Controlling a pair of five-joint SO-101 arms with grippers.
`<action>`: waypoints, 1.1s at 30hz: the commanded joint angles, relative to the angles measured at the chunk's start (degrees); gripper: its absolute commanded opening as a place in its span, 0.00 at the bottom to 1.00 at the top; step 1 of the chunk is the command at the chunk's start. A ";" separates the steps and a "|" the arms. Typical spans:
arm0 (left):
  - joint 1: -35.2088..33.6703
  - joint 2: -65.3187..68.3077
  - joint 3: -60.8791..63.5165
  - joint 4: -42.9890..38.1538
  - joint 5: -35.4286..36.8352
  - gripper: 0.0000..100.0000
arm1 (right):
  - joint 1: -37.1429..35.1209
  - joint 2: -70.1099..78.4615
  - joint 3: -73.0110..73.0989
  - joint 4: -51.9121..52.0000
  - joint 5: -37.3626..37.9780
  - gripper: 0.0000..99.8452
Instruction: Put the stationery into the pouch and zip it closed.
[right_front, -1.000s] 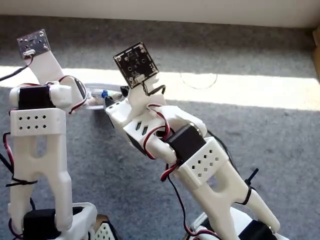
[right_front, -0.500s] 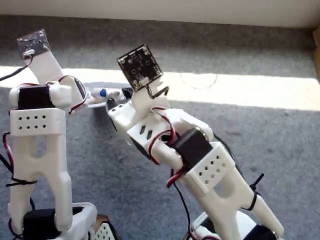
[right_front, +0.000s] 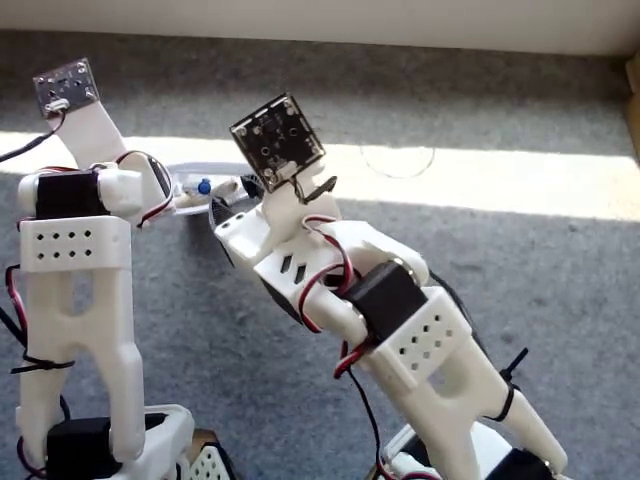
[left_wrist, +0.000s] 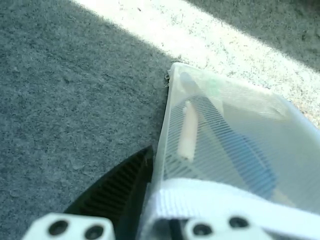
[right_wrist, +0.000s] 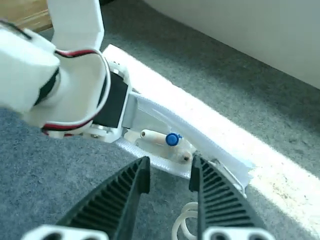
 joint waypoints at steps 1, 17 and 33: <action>-0.75 0.92 0.31 -0.70 -0.53 0.04 | -0.66 4.53 -2.42 -0.13 0.62 0.13; -0.75 0.92 0.22 -0.70 -0.53 0.04 | -0.40 -6.73 -2.15 -0.13 10.11 0.01; -0.75 0.92 0.31 -0.70 -0.53 0.04 | -0.31 -10.77 -2.59 4.35 12.22 0.01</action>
